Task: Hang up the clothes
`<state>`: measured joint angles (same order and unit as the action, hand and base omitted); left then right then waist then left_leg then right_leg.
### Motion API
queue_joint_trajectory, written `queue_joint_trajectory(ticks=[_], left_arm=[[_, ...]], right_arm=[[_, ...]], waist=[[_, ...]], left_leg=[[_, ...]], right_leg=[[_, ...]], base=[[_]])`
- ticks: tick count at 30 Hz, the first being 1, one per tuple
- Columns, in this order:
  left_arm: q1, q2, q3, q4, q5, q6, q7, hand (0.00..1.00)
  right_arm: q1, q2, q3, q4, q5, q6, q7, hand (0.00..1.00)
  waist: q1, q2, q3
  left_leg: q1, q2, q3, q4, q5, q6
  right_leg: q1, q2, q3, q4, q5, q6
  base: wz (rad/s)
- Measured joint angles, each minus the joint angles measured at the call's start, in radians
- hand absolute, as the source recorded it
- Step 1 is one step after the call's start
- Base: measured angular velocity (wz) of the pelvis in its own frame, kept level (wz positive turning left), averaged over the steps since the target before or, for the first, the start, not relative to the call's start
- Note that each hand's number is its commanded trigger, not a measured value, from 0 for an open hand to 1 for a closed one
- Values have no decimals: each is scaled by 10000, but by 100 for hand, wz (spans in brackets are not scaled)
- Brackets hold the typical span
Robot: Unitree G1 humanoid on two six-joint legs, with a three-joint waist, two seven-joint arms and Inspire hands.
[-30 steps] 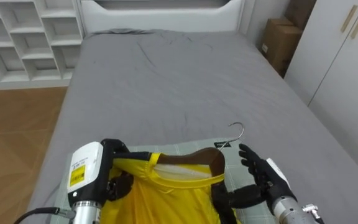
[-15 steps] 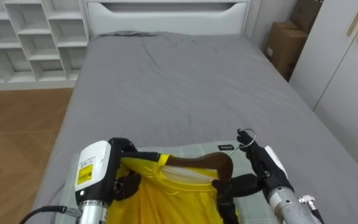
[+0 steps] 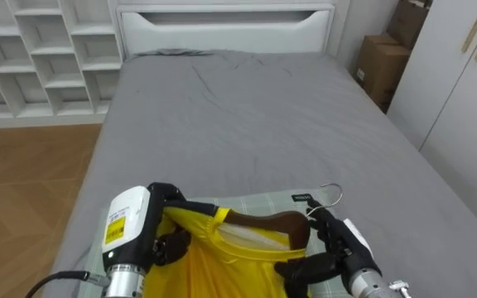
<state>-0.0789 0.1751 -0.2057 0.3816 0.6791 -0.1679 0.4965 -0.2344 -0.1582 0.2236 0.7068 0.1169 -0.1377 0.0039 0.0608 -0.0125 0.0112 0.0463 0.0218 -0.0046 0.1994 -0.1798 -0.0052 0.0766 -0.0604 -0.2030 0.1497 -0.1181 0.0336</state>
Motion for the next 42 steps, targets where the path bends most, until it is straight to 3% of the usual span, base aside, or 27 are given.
queue_joint_trajectory(ticks=[21,22,23,25,42], left_arm=[[0,4,-77,-495,6,-284,19,100],[0,3,-77,-503,6,-284,19,100],[0,3,-77,-512,6,-284,19,100],[1,2,-77,-558,6,-284,19,100],[1,2,-180,-594,16,-284,29,100]], right_arm=[[-2,-3,-36,476,19,-58,432,0],[-3,-2,-39,570,20,-59,436,32],[-3,-1,-46,616,19,-58,438,80],[-2,1,-59,735,19,-57,444,100],[0,0,-67,1462,-2,-52,665,100]], waist=[[-40,-7,36],[-34,-11,39],[-37,-20,44],[-25,-34,60],[-41,-4,52]], left_leg=[[9,-25,-242,-31,-1,-1],[8,-27,-244,-36,-2,-2],[12,-33,-247,-37,-2,-2],[7,-56,-245,-37,-2,-2],[115,-101,-256,-96,-1,-1]], right_leg=[[171,-2,-194,-171,-7,7],[174,-2,-193,-172,-34,11],[181,-8,-193,-172,-61,28],[190,-27,-201,-173,-126,42],[255,-73,-202,-161,-147,54]], base=[[2],[0],[0],[3],[0]])
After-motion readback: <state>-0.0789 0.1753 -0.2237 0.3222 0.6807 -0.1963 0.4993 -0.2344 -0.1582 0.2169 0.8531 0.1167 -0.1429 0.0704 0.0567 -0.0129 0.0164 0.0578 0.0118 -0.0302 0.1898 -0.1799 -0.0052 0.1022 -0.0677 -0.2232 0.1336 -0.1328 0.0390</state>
